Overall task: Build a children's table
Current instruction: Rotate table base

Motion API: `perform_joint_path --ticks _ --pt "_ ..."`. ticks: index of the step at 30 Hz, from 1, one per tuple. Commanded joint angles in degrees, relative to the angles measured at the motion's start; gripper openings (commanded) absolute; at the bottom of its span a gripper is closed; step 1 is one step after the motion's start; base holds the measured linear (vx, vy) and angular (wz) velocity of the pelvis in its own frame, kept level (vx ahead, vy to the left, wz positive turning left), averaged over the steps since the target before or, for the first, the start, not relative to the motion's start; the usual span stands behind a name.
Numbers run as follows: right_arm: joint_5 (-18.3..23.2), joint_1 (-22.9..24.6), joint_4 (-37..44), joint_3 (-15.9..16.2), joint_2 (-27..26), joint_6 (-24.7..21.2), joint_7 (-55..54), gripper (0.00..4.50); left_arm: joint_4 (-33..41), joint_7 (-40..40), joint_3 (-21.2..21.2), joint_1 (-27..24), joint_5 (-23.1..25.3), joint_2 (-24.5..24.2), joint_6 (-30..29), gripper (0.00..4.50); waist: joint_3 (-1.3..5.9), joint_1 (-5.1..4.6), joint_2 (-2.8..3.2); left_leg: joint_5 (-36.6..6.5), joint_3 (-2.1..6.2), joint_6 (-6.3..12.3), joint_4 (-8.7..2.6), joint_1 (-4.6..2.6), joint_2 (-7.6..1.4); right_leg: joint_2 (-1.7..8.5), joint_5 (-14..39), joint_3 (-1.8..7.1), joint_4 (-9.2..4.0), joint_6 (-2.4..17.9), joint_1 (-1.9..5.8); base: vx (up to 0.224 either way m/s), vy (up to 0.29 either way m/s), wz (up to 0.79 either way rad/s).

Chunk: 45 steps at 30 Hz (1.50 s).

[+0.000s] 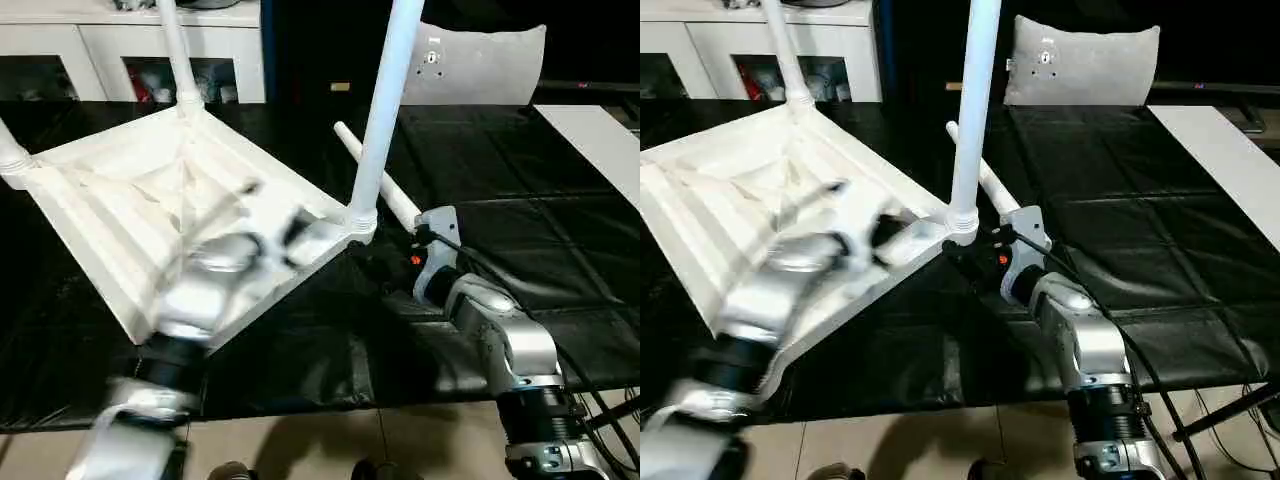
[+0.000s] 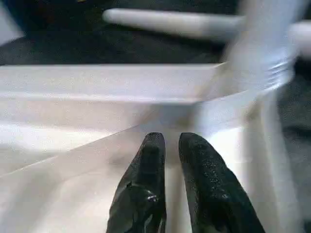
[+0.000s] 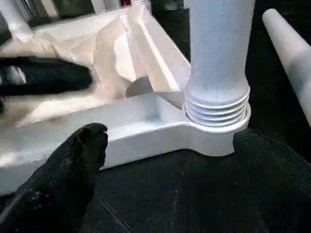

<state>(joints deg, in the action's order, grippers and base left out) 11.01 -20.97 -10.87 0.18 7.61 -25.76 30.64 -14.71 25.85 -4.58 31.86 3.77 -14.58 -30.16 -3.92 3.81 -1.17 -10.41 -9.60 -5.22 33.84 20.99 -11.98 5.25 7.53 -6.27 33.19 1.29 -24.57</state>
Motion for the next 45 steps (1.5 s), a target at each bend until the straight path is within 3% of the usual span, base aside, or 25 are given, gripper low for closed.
perform_joint_path --ticks 1,2,3,4,5,6,8,9,14,17,19,23,26,28,32,34,36,40,45 --pt "-0.7 0.2 1.9 2.7 0.9 -3.5 1.2 4.49 3.8 0.9 -0.2 -1.0 2.8 -4.4 -1.7 0.54 4.60 0.45 1.00 -14.0 0.20 1.21 -4.03 -0.69 -0.64 2.47 22.2 2.26 -4.35 5.8 3.65 0.000 0.000 0.00" --pt "-1.1 0.1 1.8 4.1 1.2 -4.3 2.1 4.50 6.0 2.6 -1.2 -2.1 5.4 -9.0 -2.9 0.35 4.62 0.42 0.94 -14.1 0.41 1.05 -4.20 -0.53 -0.79 2.51 21.5 2.26 -4.01 6.0 3.91 0.000 0.000 0.00" --pt "-1.5 0.1 1.7 5.0 1.4 -4.6 2.6 4.50 7.5 3.8 -1.9 -2.9 7.0 -12.1 -3.7 0.35 4.57 0.04 1.08 -13.9 0.72 0.85 -4.51 0.18 -0.84 2.45 20.4 2.30 -3.44 6.0 4.37 0.000 0.000 0.00" --pt "-2.3 -0.5 0.3 5.7 1.2 -4.2 1.8 4.50 9.7 5.7 -2.3 -4.3 9.5 -17.8 -6.3 0.32 4.58 -0.09 1.15 -14.3 0.72 0.49 -4.41 -0.21 -0.83 2.52 21.0 2.32 -3.55 5.8 4.05 0.000 0.000 0.00" --pt "-2.3 -0.5 0.3 5.7 1.2 -4.2 1.8 4.50 9.7 5.7 -2.3 -4.3 9.5 -17.8 -6.3 0.32 4.62 -0.15 1.33 -14.2 0.65 0.27 -4.26 -0.53 -0.81 2.58 20.6 2.47 -3.52 6.3 3.79 0.000 0.000 0.00" --pt "-2.6 -1.2 -1.2 5.9 0.8 -3.9 1.4 4.50 10.4 6.5 -2.1 -5.1 11.5 -22.3 -7.5 0.09 4.63 -0.05 1.29 -13.3 0.45 -0.07 -4.04 -1.00 -0.78 2.42 18.3 2.68 -3.34 7.7 3.46 0.000 0.000 0.00" --pt "-2.8 -1.7 -2.0 5.9 0.7 -3.8 1.0 4.50 10.3 6.6 -1.7 -5.6 12.4 -24.4 -7.9 0.09 4.58 -0.02 1.51 -12.5 0.44 -0.34 -4.15 -0.81 -0.75 2.30 15.8 2.76 -2.83 9.2 3.67 0.000 0.000 0.00" --pt "-3.0 -2.2 -2.8 5.9 0.5 -3.7 0.7 4.50 10.2 6.4 -1.2 -6.1 13.1 -26.4 -8.4 0.09 4.51 0.18 1.61 -12.9 0.38 -0.62 -4.13 -1.11 -0.87 2.29 14.9 2.84 -2.79 9.7 3.38 0.000 0.000 0.00" --pt "-4.1 -5.0 -7.4 7.8 0.5 -3.0 1.3 4.50 11.8 8.1 -0.4 -8.6 13.8 -33.0 -11.8 0.09 4.26 0.81 1.58 -16.2 0.47 -1.53 -4.45 -1.15 -0.79 2.53 17.4 3.02 -2.90 9.6 3.41 0.000 0.000 0.00" --pt "-4.9 -7.2 -11.8 8.5 -0.5 -2.4 1.4 4.50 12.5 12.0 -2.0 -10.5 12.0 -32.8 -11.7 0.09 3.66 0.95 1.71 -20.9 0.55 -2.08 -4.61 -1.76 -0.70 2.76 23.7 2.95 -3.82 8.8 2.99 0.000 0.000 0.00" --pt "-5.7 -8.4 -14.4 9.1 -0.7 -1.6 1.2 4.50 12.1 12.7 -2.6 -10.5 11.9 -32.3 -10.8 0.09 3.71 0.89 1.75 -22.7 0.94 -2.34 -4.73 -1.79 -0.68 3.03 26.9 2.76 -4.12 7.7 3.32 0.000 0.000 0.00" --pt "-7.0 -11.4 -20.8 10.5 -1.6 0.3 1.3 4.50 10.6 16.3 -5.8 -10.5 11.6 -33.7 -10.3 0.09 3.91 0.90 1.70 -22.5 1.04 -2.26 -4.71 -1.74 -0.65 3.02 27.0 2.72 -4.24 7.1 3.41 0.000 0.000 0.00" --pt "-6.8 -14.8 -27.1 9.5 -3.8 3.9 0.5 4.50 10.2 22.1 -9.7 -12.0 11.8 -36.6 -9.1 0.09 3.95 0.68 1.88 -23.1 1.18 -2.15 -4.66 -1.76 -0.62 3.22 28.0 2.73 -4.21 7.2 3.32 0.000 0.000 0.00" --pt "-6.8 -16.1 -29.5 9.0 -4.6 5.5 -0.2 4.50 10.8 24.4 -10.5 -12.6 11.1 -37.0 -8.7 0.09 3.95 0.32 2.12 -23.3 1.21 -2.59 -4.68 -1.87 -0.79 3.20 26.6 2.87 -4.02 8.3 3.11 0.000 0.000 0.00" --pt "-6.7 -18.5 -34.1 8.0 -5.8 7.7 -1.3 4.50 12.4 28.2 -11.5 -13.6 9.3 -37.2 -6.9 0.09 4.06 0.01 2.11 -22.3 1.13 -3.03 -4.76 -1.55 -0.85 3.01 22.0 3.03 -3.28 10.4 3.48 0.000 0.000 0.00" --pt "-7.1 -20.8 -38.6 7.8 -6.9 10.1 -2.1 4.50 16.0 33.1 -12.5 -15.0 5.1 -36.9 -5.8 0.09 4.14 -0.26 2.15 -21.9 1.14 -3.18 -4.75 -1.39 -0.87 3.13 20.7 3.14 -2.91 11.3 3.61 0.000 0.000 0.00" --pt "-7.4 -22.6 -41.9 7.6 -7.9 11.9 -2.8 4.50 21.3 38.5 -13.1 -16.4 -0.5 -36.2 -3.6 0.09 3.92 -0.51 1.77 -22.5 1.02 -2.96 -4.73 -1.29 -0.86 3.18 22.3 3.19 -3.03 11.7 3.59 0.000 0.000 0.00" --pt "-7.9 -23.8 -44.2 7.6 -8.3 13.5 -2.8 4.50 25.0 41.1 -13.2 -16.4 -3.7 -34.6 -5.7 0.09 3.92 -0.63 1.78 -21.8 0.82 -3.05 -4.54 -1.32 -0.79 3.03 23.1 3.29 -2.90 11.2 3.55 0.000 0.000 0.00" --pt "-8.5 -25.5 -48.1 7.5 -8.7 16.0 -3.0 4.50 25.7 41.6 -13.9 -13.7 -6.0 -29.6 -5.6 0.09 3.91 -1.51 1.65 -21.8 0.79 -2.69 -4.29 -1.10 -0.58 2.96 25.8 3.20 -3.11 10.3 3.62 0.000 0.000 0.00"
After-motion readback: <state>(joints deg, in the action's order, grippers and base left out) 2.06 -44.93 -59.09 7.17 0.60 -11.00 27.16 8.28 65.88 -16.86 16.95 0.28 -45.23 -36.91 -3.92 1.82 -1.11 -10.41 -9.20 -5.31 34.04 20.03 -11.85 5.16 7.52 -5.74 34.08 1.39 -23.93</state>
